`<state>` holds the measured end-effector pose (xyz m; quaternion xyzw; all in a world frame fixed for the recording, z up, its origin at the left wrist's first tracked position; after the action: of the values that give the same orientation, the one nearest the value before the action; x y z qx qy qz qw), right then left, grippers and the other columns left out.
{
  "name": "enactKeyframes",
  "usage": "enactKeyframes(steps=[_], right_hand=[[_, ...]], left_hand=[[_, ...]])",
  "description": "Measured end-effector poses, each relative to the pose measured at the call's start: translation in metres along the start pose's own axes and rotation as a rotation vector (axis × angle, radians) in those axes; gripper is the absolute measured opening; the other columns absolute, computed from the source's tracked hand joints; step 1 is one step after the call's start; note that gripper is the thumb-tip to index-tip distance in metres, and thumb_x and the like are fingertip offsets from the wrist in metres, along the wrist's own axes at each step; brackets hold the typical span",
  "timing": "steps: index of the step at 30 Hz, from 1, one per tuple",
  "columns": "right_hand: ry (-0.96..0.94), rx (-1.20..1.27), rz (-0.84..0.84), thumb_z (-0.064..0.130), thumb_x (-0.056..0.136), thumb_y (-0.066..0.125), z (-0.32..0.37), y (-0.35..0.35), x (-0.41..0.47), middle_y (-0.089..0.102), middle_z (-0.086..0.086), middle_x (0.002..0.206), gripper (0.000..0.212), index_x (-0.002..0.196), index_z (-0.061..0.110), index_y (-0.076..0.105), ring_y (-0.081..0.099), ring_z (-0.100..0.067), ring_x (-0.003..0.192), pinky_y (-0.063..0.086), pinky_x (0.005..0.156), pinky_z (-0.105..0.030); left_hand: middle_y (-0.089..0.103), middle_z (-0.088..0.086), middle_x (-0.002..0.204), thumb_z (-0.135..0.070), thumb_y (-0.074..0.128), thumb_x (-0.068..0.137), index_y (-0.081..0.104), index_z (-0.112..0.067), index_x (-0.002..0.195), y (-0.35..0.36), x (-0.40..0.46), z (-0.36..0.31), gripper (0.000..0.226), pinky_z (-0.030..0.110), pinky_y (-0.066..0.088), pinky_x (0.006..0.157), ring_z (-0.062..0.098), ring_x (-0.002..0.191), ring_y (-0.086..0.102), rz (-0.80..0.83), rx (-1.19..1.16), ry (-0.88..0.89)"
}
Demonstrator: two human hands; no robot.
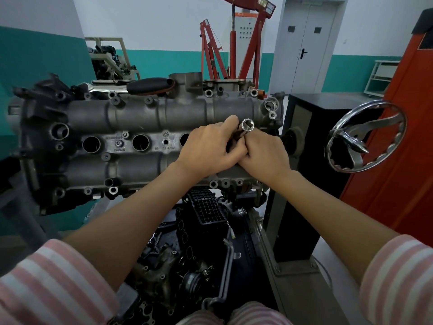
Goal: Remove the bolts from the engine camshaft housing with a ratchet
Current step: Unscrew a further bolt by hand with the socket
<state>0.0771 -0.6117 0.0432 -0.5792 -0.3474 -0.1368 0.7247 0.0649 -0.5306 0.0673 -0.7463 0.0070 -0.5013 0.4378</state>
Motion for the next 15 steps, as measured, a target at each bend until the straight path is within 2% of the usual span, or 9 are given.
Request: enactKeyframes(steps=[5,7,15], right_hand=[[-0.017,0.0,-0.023,0.042,0.082,0.023,0.0041,-0.0047,-0.001,0.041,0.01,0.07,0.033,0.084,0.015,0.043,0.043,-0.015,0.056,0.031,0.051,-0.029],[-0.019,0.009,-0.034,0.045,0.08,0.018,0.0043,-0.0061,-0.0014,0.04,0.011,0.07,0.042,0.085,0.013,0.046,0.04,-0.013,0.055,0.029,0.05,-0.028],[0.017,0.024,-0.011,0.041,0.086,0.039,-0.0015,-0.0016,0.0012,0.057,0.004,0.075,0.033,0.093,0.011,0.053,0.056,-0.017,0.064,0.043,0.056,-0.031]], left_hand=[[0.04,-0.007,0.056,-0.03,0.044,0.078,0.034,-0.014,0.08,0.0041,0.0002,0.0022,0.019,0.028,0.029,0.048,0.021,0.048,0.042,0.031,0.008,-0.006],[0.038,-0.007,0.055,-0.03,0.044,0.078,0.034,-0.014,0.08,0.0041,0.0006,0.002,0.019,0.028,0.03,0.048,0.021,0.048,0.042,0.034,0.009,-0.009],[0.045,-0.005,0.058,-0.03,0.05,0.093,0.042,-0.013,0.079,0.0011,-0.0002,0.0006,0.024,0.03,0.033,0.049,0.023,0.051,0.047,-0.009,0.047,-0.01]])
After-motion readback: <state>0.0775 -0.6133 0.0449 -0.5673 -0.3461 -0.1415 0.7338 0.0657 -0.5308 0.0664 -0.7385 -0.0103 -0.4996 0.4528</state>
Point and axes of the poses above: each hand's wrist, its own x-axis towards the middle knuckle, its own y-axis out of the palm, z = x × y, the point moved 9 cm from there along x, towards the middle knuckle
